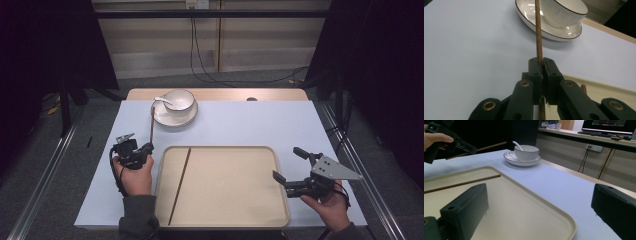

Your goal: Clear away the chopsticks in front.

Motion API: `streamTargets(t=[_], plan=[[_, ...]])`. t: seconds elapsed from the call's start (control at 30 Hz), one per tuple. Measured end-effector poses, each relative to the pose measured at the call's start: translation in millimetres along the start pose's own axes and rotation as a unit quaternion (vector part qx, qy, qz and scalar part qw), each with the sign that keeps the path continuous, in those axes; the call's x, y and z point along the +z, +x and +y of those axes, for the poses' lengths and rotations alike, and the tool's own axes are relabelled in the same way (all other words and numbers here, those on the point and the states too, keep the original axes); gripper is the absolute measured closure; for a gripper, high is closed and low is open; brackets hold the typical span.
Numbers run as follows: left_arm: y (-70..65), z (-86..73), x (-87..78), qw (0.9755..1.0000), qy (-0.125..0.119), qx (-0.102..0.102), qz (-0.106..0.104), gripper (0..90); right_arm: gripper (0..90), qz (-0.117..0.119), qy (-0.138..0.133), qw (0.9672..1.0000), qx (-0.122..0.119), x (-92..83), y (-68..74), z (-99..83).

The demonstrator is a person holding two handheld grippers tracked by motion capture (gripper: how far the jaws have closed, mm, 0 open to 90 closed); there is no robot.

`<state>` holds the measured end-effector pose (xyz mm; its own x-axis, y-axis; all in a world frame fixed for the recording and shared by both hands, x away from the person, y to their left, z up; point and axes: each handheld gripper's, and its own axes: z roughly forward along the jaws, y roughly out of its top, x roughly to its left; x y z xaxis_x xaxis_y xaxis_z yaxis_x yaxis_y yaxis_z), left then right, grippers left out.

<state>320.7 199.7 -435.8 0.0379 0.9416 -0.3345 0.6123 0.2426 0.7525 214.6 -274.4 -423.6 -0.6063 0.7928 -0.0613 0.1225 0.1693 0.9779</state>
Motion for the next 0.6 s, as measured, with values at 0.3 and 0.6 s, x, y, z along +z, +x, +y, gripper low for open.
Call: streamTargets(t=[0.3, 0.6], plan=[[-8.0, -22.8, -18.9, 0.9997, -0.002, -0.009, -0.021, 85.7, 0.0, -0.001, -0.004, 1.0000, -0.004, -0.5, 1.7, 0.3], [-13.4, -47.9, -40.7, 0.9988, 0.010, -0.008, -0.048, 85.7, 0.0, 0.002, -0.003, 1.0000, -0.009, -0.8, 1.8, -0.1]])
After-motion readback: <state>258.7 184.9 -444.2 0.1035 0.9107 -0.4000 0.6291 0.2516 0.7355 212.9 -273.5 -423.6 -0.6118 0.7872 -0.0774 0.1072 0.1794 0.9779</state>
